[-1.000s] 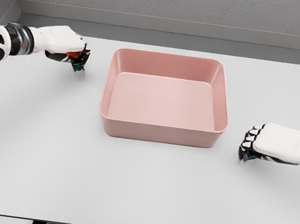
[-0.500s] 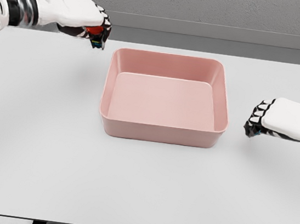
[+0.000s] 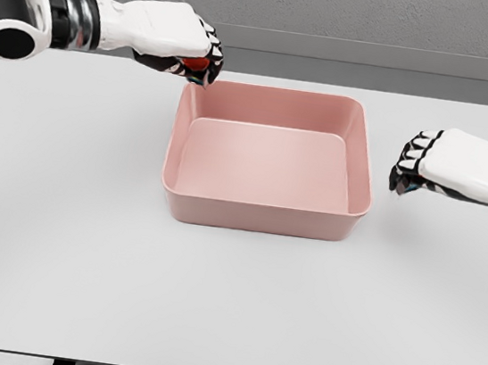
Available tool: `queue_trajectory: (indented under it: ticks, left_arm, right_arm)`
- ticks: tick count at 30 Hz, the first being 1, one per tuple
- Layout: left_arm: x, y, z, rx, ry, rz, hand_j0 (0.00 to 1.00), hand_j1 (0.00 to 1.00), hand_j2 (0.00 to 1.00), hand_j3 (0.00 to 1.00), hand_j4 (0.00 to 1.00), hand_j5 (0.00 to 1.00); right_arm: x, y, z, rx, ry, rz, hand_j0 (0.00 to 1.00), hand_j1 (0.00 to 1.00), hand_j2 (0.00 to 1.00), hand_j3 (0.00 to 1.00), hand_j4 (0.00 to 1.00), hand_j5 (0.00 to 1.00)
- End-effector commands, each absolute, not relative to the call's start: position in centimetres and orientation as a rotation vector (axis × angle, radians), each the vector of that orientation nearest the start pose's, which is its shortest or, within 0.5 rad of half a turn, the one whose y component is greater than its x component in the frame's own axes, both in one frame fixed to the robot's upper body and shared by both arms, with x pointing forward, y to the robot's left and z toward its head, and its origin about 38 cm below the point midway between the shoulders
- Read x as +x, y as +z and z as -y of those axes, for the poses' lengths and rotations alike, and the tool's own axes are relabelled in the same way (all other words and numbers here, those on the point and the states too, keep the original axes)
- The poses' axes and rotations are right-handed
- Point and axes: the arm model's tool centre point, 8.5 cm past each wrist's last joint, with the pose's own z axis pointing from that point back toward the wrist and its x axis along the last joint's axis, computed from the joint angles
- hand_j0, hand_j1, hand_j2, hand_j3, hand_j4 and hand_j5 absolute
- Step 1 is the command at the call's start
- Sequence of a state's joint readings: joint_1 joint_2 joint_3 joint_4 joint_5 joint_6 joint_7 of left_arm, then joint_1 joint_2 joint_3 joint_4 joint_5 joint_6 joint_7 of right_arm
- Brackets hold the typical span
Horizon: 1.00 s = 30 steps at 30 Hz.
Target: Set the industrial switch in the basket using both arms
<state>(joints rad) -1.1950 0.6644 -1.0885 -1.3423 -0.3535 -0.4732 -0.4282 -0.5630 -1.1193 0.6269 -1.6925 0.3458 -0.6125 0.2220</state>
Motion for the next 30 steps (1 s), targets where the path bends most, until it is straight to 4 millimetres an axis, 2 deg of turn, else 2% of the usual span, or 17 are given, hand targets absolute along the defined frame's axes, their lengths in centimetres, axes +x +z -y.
queue_trajectory:
  ticks: [1, 3, 8, 12, 18, 20, 21, 24, 30]
  left_arm:
    - [49.5, 30.4, -18.2, -0.657, 2.865, -1.883, 0.46, 0.46, 0.46, 0.46, 0.46, 0.46]
    - [49.4, 29.2, -18.1, -0.63, 2.899, -1.849, 0.47, 0.47, 0.47, 0.47, 0.47, 0.47]
    - [49.2, 28.6, -18.0, -0.611, 2.914, -1.83, 0.48, 0.48, 0.48, 0.48, 0.48, 0.48]
    - [49.1, 28.1, -17.7, -0.591, 2.922, -1.816, 0.5, 0.5, 0.5, 0.5, 0.5, 0.5]
    - [48.9, 27.4, -17.5, -0.569, 2.934, -1.805, 0.57, 0.57, 0.57, 0.57, 0.57, 0.57]
    - [48.8, 27.3, -17.4, -0.566, 2.935, -1.804, 0.64, 0.64, 0.64, 0.64, 0.64, 0.64]
    - [48.9, 27.3, -17.4, -0.566, 2.935, -1.807, 0.74, 0.74, 0.74, 0.74, 0.74, 0.74]
    - [48.9, 27.3, -17.5, -0.569, 2.937, -1.807, 0.9, 0.9, 0.9, 0.9, 0.9, 0.9]
    - [48.9, 27.3, -17.5, -0.566, 2.936, -1.808, 0.97, 0.97, 0.97, 0.97, 0.97, 0.97]
  right_arm:
    - [38.1, 27.1, 32.8, 0.689, -2.761, -2.176, 0.44, 0.44, 0.44, 0.44, 0.44, 0.44]
    - [38.3, 26.8, 32.3, 0.67, -2.746, -2.196, 0.44, 0.44, 0.44, 0.44, 0.44, 0.44]
    - [38.5, 26.2, 30.7, 0.615, -2.709, -2.24, 0.44, 0.44, 0.44, 0.44, 0.44, 0.44]
    - [38.7, 26.4, 29.9, 0.602, -2.677, -2.258, 0.44, 0.44, 0.44, 0.44, 0.44, 0.44]
    - [39.0, 26.5, 28.7, 0.576, -2.633, -2.287, 0.44, 0.44, 0.44, 0.44, 0.44, 0.44]
    - [39.2, 26.5, 27.9, 0.559, -2.611, -2.298, 0.44, 0.44, 0.44, 0.44, 0.44, 0.44]
    - [39.2, 26.4, 27.8, 0.555, -2.61, -2.3, 0.44, 0.44, 0.44, 0.44, 0.44, 0.44]
    - [39.4, 26.5, 27.0, 0.541, -2.583, -2.313, 0.45, 0.45, 0.45, 0.45, 0.45, 0.45]
    - [39.8, 26.5, 25.4, 0.516, -2.533, -2.339, 0.45, 0.45, 0.45, 0.45, 0.45, 0.45]
